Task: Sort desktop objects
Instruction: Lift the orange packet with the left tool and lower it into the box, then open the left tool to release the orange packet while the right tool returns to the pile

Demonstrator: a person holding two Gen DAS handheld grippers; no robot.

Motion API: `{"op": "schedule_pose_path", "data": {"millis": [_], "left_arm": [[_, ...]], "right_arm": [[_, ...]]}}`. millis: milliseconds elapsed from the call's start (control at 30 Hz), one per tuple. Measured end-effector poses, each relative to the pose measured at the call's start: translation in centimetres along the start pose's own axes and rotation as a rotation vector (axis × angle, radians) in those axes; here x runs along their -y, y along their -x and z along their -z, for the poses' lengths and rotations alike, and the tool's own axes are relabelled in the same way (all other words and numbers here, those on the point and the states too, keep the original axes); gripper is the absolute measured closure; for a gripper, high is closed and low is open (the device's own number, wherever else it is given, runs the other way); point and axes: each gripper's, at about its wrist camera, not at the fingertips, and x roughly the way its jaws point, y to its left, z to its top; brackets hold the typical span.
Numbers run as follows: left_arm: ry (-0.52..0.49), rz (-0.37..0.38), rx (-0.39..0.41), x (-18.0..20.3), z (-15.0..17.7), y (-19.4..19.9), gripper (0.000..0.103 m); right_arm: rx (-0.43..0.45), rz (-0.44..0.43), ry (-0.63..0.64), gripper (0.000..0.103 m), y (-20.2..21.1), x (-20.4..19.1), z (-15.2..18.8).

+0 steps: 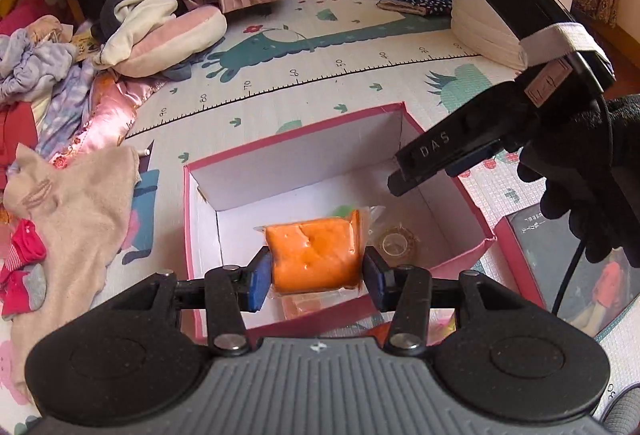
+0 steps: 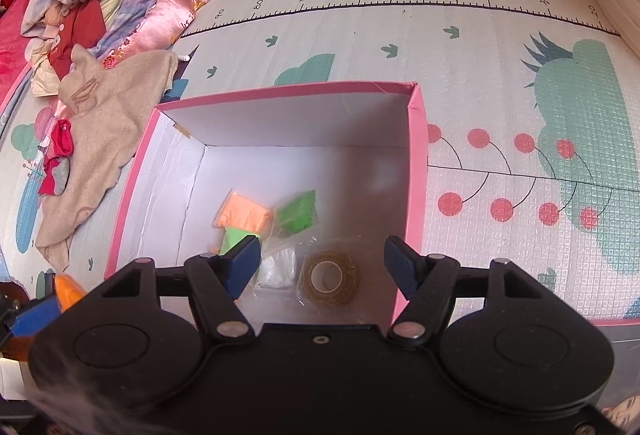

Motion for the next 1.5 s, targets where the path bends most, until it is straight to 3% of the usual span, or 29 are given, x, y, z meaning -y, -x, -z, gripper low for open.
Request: {"op": "schedule_pose_path", "data": {"millis": [133,633,900,1133,1500], "left_arm": [[-0.046,-0.013,-0.009,-1.0,-2.3,-2.3,0.056],[0.137,0.081,-0.198,-6.1,-2.1,-14.5,0.056],[0.184,0.104,-0.256,-6.7,-2.2,-17.3,0.056],[0.23,0.146,-0.279,-6.9,-2.6,-19.3,0.056],[0.281,0.19,-0.305,-7.0,-3.2,-21.5,0.056]], "right_arm": [[-0.004,-0.002,-0.006,0.034,-0.3,0.2,0.1],[0.026,-0.035,-0.018,0.034,0.9,0.7,0.2],[0.048,-0.073,0.06,0.034,2.0,-1.4,0.1],[0.103,-0.105,0.159,0.034,5.7,-3.3,1.0],[0.068,-0.038,0.182,0.034,9.4,-3.4,6.3]]}}
